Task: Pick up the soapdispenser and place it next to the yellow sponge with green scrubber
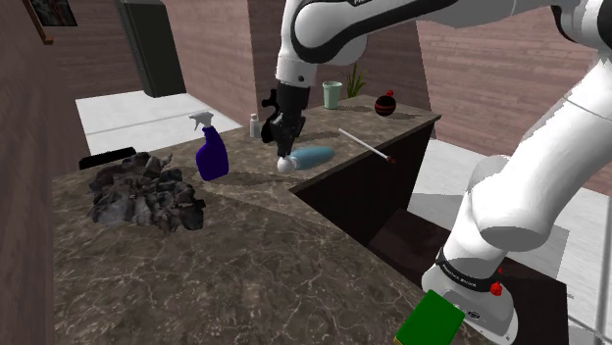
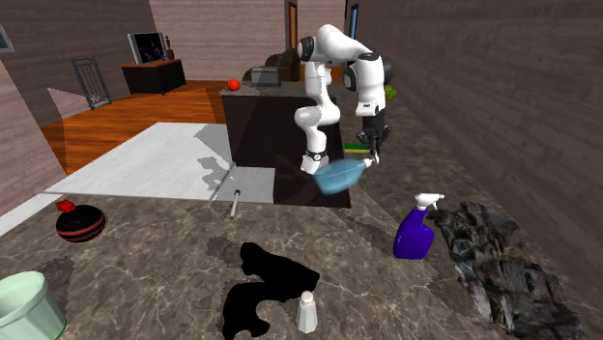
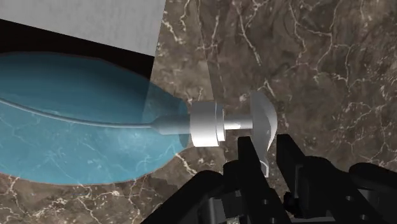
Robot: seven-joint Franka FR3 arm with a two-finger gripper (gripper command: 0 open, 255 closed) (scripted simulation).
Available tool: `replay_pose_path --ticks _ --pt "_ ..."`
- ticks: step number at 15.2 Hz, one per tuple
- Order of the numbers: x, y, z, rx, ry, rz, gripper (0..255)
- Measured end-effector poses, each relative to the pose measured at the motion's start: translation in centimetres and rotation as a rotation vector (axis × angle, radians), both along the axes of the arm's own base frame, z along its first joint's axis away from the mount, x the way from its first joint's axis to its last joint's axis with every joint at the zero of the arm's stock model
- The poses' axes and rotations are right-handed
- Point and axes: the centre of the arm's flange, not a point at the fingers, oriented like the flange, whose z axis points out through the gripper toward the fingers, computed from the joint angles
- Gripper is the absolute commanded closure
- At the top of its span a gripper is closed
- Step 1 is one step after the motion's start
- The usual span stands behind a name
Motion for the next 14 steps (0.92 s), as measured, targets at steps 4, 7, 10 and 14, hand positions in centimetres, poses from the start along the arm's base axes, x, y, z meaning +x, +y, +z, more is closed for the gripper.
replay_pose_path --ticks 4,7,10,14 --pt "-4.3 2.8 0.1 0.0 0.0 -0.001 255" --pt "-7.7 5.2 0.1 0.0 0.0 0.0 255" --pt "-10.8 7.3 0.1 0.0 0.0 0.0 255" --pt "-15.5 10.6 -0.2 -0.001 -0.001 0.0 255"
